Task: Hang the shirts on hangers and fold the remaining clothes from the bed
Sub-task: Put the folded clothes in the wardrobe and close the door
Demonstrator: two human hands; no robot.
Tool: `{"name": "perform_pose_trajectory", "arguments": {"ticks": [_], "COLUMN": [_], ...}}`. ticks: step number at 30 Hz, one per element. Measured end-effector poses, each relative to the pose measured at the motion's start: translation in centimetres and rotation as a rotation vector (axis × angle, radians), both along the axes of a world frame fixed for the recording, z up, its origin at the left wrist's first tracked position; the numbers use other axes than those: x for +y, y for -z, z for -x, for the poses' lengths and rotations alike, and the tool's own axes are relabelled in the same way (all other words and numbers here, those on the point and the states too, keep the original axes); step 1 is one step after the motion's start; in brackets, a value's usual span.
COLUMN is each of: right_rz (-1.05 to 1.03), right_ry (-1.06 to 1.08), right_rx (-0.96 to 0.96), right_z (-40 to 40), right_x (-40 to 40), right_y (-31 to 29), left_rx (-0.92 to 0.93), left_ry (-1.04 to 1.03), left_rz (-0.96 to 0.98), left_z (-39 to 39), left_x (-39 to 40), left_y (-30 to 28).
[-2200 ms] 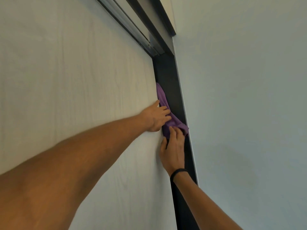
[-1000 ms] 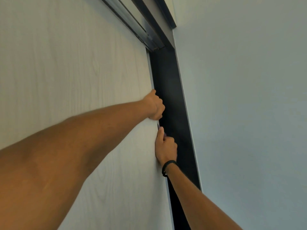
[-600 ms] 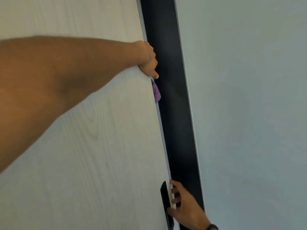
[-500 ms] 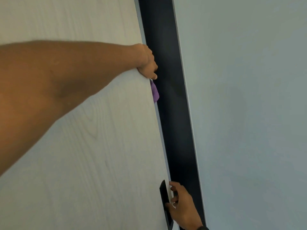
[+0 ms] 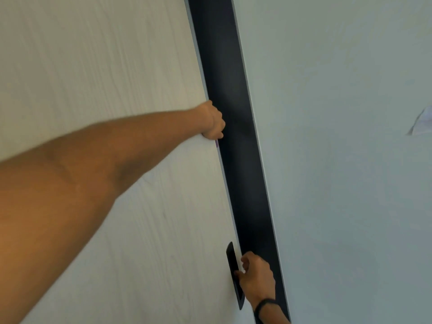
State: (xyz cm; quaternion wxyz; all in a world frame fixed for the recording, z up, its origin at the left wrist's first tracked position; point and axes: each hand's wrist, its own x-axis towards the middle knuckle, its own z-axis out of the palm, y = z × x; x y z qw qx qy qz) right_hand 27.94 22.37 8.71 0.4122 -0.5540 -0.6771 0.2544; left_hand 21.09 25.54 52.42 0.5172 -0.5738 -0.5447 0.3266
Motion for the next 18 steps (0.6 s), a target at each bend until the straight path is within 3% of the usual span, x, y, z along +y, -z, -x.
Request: {"name": "perform_pose_trajectory", "arguments": {"ticks": [3, 5, 10, 18], "right_rz": [-0.01, -0.063, -0.067, -0.066], "right_ry": [0.043, 0.135, 0.229, 0.204], "right_rx": [-0.058, -0.199, -0.427, -0.416], "right_z": [0.0, 0.2, -0.5, -1.1], "right_x": [0.2, 0.2, 1.2, 3.0], "right_y": [-0.8, -1.5, -2.9, -3.1], "left_rx": [0.063, 0.06, -0.074, -0.162], "left_ry": [-0.013, 0.013, 0.057, 0.168], "left_rz": [0.021, 0.022, 0.07, 0.061], "left_z": [0.2, 0.3, -0.1, -0.1], "left_x": [-0.3, -0.9, 0.2, 1.8], "left_y": [1.7, 2.6, 4.3, 5.7]}}
